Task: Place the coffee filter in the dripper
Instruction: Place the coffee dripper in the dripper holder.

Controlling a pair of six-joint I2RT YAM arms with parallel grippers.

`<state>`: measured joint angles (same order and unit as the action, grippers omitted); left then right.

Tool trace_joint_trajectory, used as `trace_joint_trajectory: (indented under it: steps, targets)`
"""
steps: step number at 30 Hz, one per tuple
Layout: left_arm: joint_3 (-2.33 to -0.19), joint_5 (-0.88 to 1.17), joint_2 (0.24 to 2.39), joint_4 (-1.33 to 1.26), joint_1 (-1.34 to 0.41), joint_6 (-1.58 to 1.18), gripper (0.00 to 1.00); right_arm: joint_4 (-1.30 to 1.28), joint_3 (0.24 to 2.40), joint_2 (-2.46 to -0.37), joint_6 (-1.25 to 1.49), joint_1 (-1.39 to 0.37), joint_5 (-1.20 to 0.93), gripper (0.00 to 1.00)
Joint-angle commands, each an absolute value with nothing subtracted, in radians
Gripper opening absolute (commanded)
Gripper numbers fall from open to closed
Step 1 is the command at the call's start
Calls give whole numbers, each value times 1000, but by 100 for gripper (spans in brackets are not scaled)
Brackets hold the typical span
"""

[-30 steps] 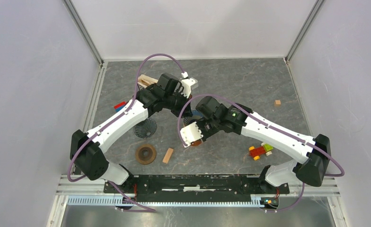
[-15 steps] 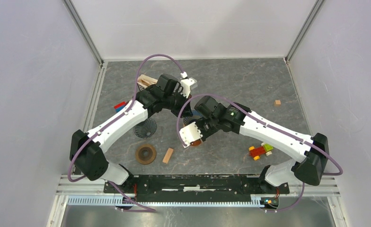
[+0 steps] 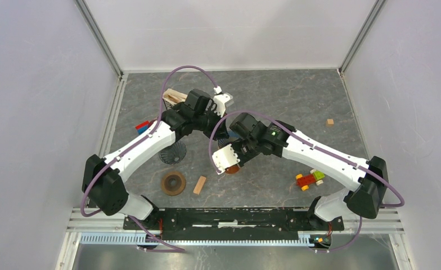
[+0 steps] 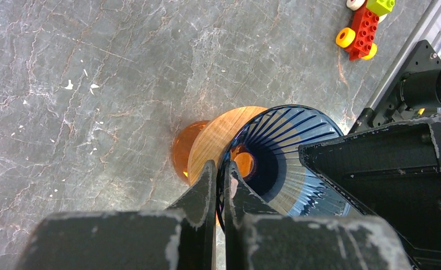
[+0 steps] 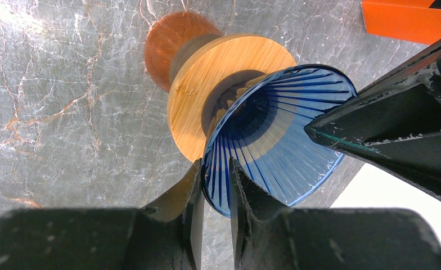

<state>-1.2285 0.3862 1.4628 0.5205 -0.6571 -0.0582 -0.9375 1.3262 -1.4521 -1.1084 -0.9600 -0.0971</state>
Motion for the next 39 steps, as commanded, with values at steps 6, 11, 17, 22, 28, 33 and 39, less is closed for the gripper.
trace_joint_trajectory:
  steps: [6,11,17,22,28,33,39]
  targets:
    - [-1176,325,1466,613,-677,-2,3,-878,1316,-1494,-1058,-954,-92,7]
    - [-1210,304,1449,621,-676,-2,13,-879,1337,-1484,-1037,-955,-64,26]
    - [-1238,299,1452,643,-677,-1,23,-885,1366,-1477,-1020,-956,-61,41]
    - [-1248,282,1440,643,-676,-2,34,-899,1399,-1479,-1009,-959,-56,47]
    - [-1280,270,1430,644,-677,-2,43,-932,1457,-1482,-1003,-965,-57,54]
    - [-1293,277,1422,645,-676,-2,43,-960,1470,-1477,-997,-968,-58,56]
    - [-1299,295,1409,644,-676,-2,46,-977,1442,-1446,-992,-972,-85,58]
